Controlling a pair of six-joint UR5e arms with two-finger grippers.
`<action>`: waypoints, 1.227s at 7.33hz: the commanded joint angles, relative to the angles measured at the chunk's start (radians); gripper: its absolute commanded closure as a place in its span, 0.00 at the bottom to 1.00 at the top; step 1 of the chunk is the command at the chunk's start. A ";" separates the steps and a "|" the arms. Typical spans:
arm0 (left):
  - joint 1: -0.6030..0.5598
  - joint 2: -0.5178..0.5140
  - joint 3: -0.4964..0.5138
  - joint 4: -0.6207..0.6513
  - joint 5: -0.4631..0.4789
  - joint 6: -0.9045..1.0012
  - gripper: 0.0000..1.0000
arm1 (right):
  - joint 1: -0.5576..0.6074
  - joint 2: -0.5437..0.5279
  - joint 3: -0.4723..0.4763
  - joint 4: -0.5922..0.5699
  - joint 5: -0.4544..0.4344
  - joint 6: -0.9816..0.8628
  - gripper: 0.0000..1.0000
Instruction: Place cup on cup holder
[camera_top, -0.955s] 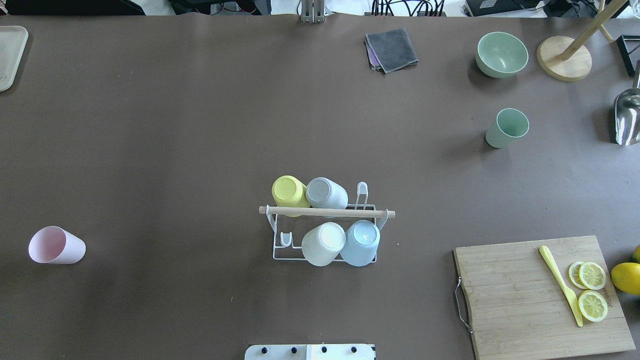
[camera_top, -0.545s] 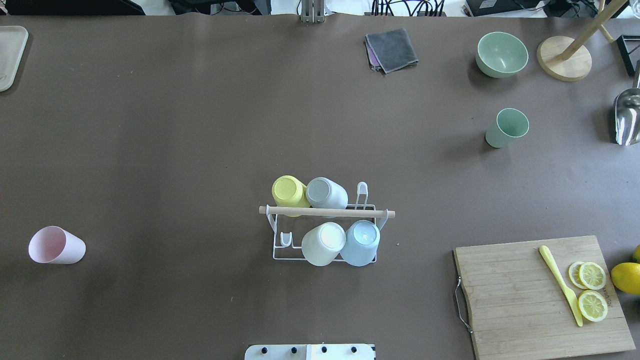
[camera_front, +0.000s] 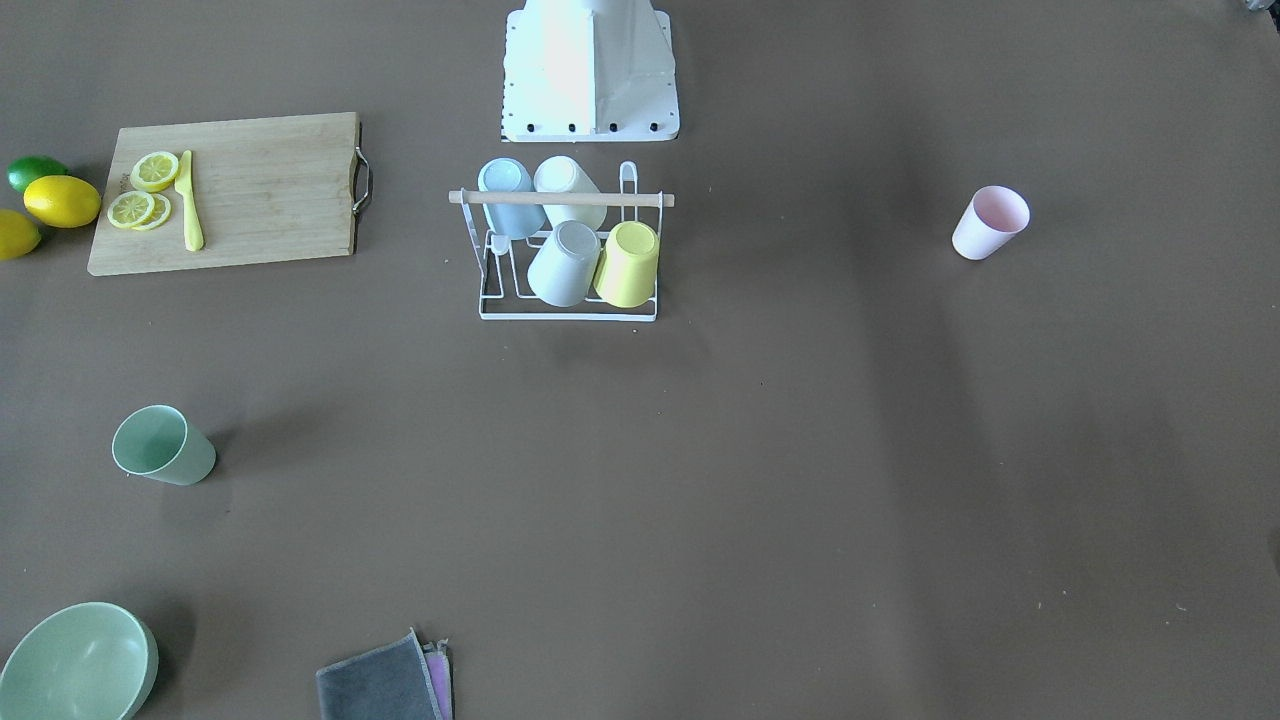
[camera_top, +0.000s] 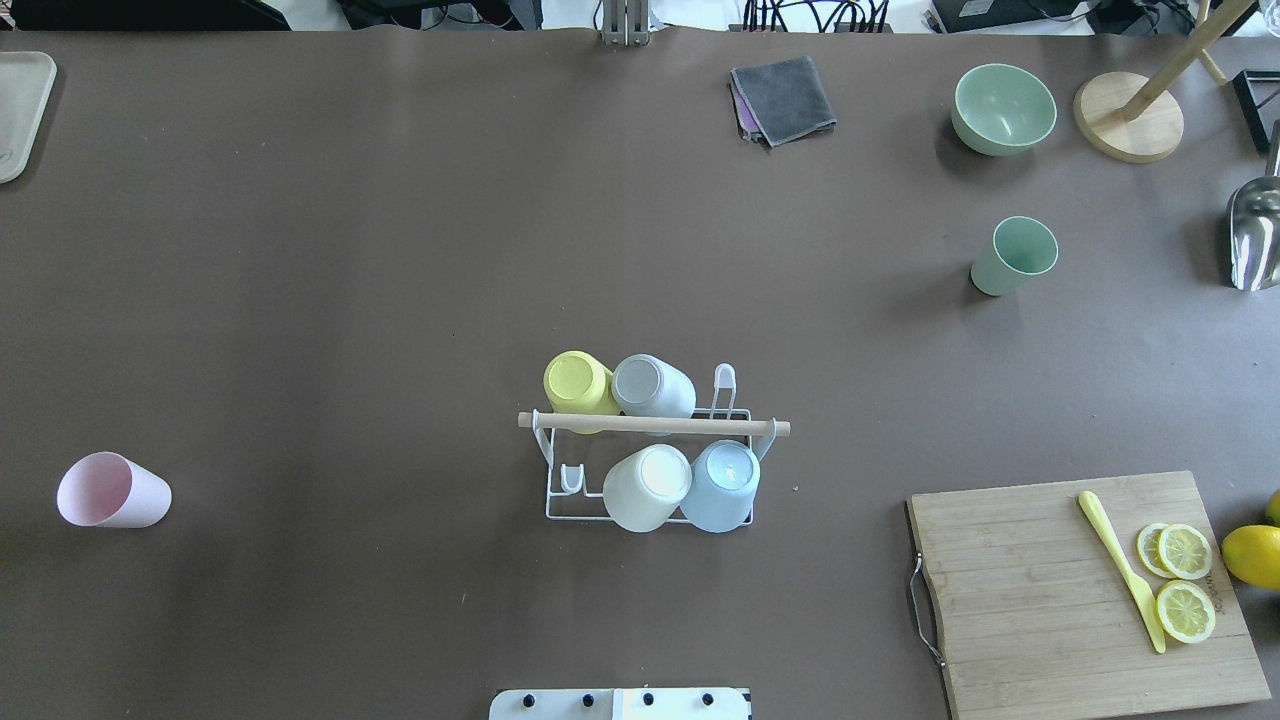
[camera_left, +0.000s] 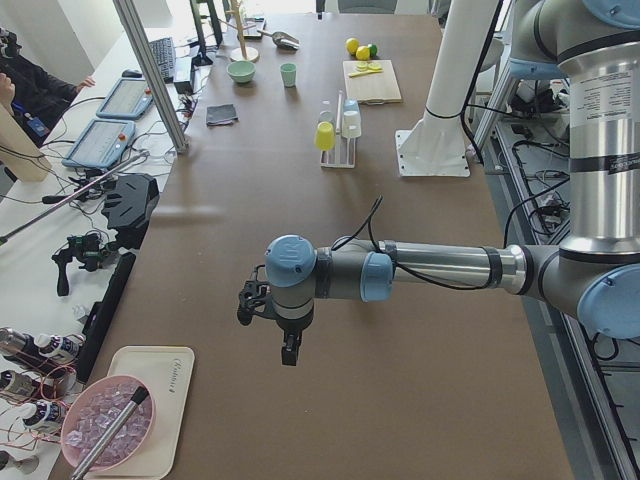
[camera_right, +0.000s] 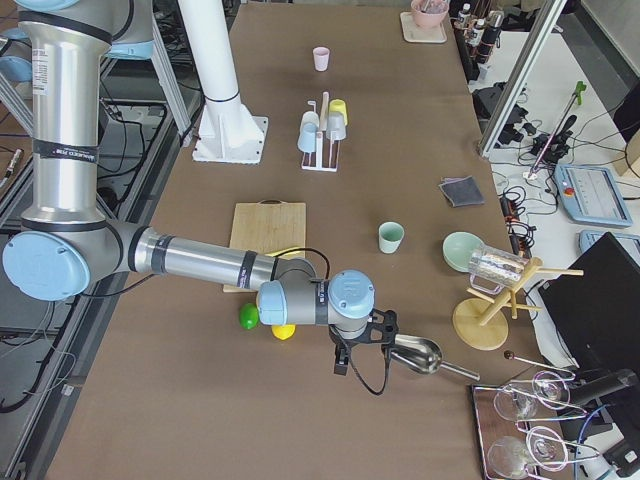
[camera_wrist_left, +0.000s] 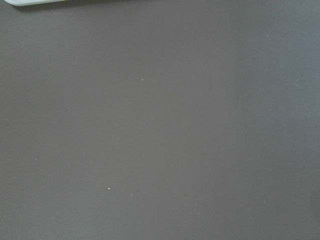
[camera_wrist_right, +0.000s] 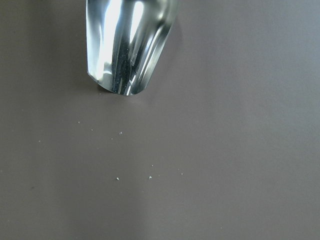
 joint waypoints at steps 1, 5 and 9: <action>0.008 0.001 -0.028 -0.018 0.042 0.011 0.02 | 0.000 0.000 0.001 0.000 0.000 0.000 0.00; 0.008 0.001 -0.075 -0.027 0.045 0.115 0.02 | 0.000 0.017 0.012 0.002 0.009 0.002 0.00; 0.083 -0.068 -0.151 -0.023 0.183 0.114 0.02 | -0.034 0.104 0.038 -0.003 0.023 0.002 0.00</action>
